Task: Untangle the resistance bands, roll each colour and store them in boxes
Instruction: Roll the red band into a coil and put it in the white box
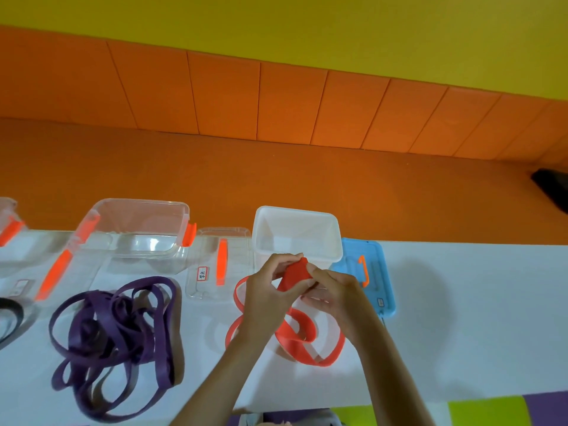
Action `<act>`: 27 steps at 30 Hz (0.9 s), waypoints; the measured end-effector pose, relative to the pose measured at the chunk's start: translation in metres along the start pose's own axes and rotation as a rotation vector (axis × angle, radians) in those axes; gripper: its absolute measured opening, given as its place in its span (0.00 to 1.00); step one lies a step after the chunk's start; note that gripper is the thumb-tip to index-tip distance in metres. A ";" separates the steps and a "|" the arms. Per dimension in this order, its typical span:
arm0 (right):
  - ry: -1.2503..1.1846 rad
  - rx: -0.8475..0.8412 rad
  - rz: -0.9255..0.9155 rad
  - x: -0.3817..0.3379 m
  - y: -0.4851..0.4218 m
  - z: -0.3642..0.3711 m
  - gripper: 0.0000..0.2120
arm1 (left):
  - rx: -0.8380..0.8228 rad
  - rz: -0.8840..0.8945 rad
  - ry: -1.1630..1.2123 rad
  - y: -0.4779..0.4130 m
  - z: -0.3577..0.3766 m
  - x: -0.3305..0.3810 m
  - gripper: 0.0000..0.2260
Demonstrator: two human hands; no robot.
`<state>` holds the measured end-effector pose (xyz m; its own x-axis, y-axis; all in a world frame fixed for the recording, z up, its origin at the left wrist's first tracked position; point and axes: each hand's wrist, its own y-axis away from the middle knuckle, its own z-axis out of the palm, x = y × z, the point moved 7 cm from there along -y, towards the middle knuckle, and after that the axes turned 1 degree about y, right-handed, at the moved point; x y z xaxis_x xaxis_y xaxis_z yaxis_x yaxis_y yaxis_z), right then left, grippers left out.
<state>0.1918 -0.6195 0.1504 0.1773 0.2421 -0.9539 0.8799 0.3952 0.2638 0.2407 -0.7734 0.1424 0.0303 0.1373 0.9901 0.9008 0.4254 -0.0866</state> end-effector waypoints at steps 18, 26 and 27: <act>-0.227 -0.135 -0.065 -0.029 0.003 -0.007 0.26 | -0.205 0.048 0.296 -0.005 -0.013 0.023 0.19; -0.431 -0.204 -0.211 -0.069 0.015 -0.004 0.25 | -0.200 0.125 0.440 -0.007 -0.025 0.075 0.15; -0.459 -0.216 -0.239 -0.076 0.018 -0.001 0.23 | -0.189 0.149 0.471 -0.008 -0.027 0.082 0.13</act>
<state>0.1936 -0.6299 0.2279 0.2000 -0.2684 -0.9423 0.8173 0.5761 0.0094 0.2476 -0.7894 0.2275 0.3161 -0.2510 0.9149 0.9329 0.2577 -0.2516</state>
